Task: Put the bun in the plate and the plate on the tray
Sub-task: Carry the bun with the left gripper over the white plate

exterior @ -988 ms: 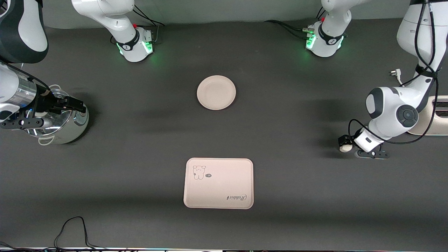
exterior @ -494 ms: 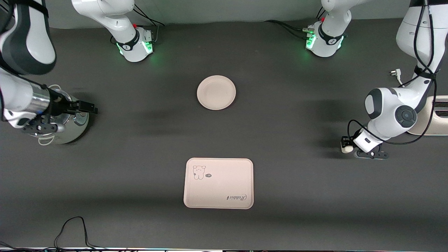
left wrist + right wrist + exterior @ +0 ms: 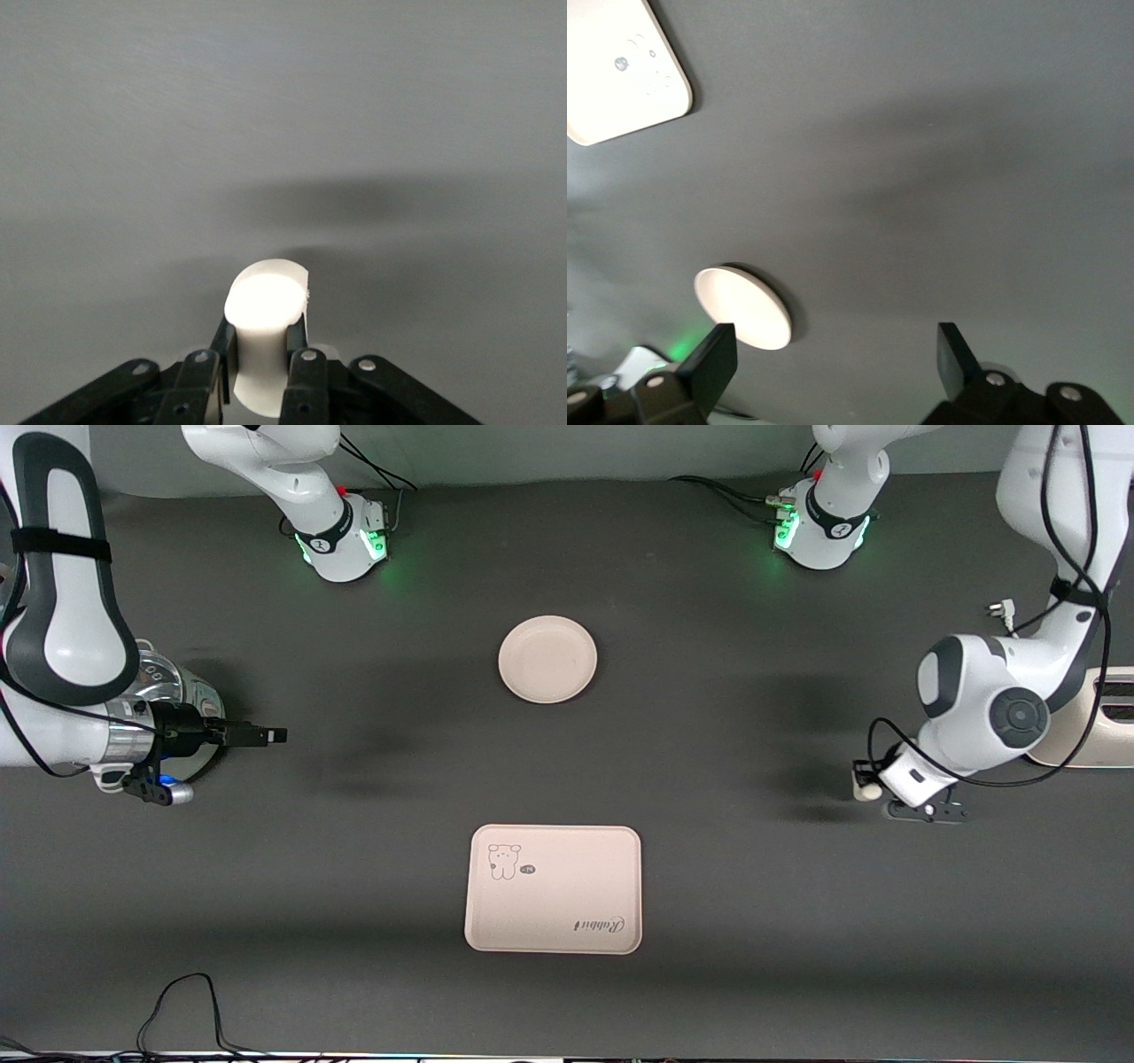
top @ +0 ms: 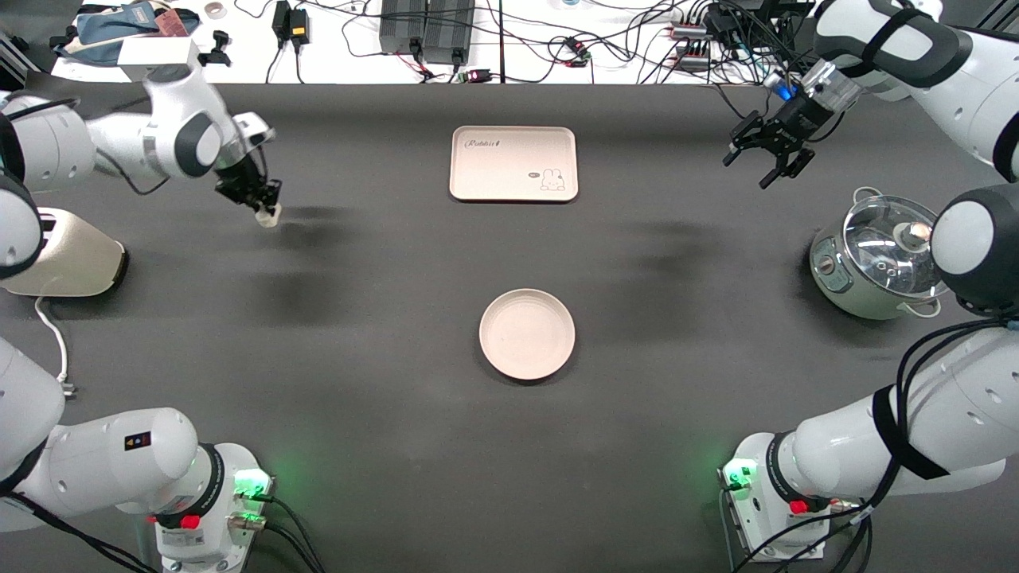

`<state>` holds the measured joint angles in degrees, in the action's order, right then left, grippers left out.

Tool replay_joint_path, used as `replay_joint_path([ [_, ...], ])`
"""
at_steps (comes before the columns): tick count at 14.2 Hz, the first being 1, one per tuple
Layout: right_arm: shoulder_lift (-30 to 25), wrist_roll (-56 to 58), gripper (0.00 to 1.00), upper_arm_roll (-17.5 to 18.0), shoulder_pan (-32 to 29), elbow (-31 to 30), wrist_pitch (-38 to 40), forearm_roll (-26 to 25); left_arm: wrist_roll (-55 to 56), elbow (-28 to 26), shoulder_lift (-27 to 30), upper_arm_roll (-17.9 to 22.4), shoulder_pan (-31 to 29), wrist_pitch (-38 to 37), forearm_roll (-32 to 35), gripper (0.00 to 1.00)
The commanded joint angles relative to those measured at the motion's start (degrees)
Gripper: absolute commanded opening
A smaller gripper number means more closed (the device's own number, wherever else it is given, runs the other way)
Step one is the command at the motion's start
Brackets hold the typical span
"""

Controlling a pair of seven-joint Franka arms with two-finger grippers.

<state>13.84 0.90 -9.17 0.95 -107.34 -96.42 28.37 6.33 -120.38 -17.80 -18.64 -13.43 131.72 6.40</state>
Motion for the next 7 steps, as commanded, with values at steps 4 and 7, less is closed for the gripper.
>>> replay_joint_path([
  [4,-0.66,-0.63,1.00,0.03,2.03,-5.33,-5.26,12.06,26.50,1.64,12.86,-10.68,13.06,-15.53,-6.46,0.18],
  [7,-1.35,-0.02,1.00,0.12,2.91,-8.76,-8.61,12.24,35.91,1.73,12.88,-18.33,15.62,-11.95,-9.38,0.11],
])
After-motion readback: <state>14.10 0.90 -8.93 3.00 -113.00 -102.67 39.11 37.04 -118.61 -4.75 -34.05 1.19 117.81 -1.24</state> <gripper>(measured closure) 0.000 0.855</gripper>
